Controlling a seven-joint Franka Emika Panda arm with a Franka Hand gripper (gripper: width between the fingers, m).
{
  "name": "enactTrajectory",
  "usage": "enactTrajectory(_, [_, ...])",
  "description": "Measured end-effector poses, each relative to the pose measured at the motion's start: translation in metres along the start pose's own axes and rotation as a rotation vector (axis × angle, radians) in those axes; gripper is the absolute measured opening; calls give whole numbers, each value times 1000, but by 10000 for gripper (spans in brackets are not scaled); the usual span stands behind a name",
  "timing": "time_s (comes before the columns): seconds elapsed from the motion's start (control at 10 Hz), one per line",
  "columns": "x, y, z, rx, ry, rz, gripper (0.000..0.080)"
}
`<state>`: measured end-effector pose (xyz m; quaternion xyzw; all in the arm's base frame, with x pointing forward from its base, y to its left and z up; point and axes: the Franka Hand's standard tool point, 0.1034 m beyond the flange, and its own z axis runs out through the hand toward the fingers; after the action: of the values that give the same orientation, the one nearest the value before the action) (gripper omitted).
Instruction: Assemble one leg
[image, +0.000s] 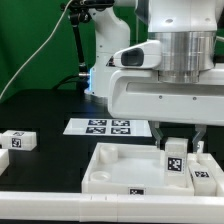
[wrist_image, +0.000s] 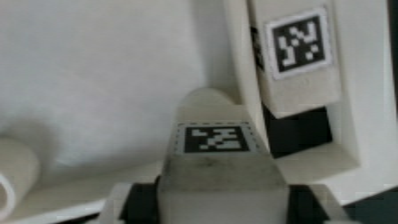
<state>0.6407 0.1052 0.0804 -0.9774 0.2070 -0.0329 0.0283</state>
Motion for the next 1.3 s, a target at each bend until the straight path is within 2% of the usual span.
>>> enactTrajectory(0.3, [-3, -4, 0, 41, -6, 393, 282])
enactTrajectory(0.5, [-1, -4, 0, 39, -19, 529, 282])
enactTrajectory(0.6, [-2, -5, 0, 41, -22, 565, 356])
enactTrajectory(0.7, [-2, -4, 0, 41, -22, 548, 356])
enactTrajectory(0.8, [-2, -4, 1, 41, -21, 513, 541])
enactTrajectory(0.9, [-3, -5, 1, 40, -22, 490, 541])
enactTrajectory(1.0, [-4, -7, 1, 40, -21, 435, 627])
enactTrajectory(1.3, [-4, -7, 1, 38, -11, 148, 648])
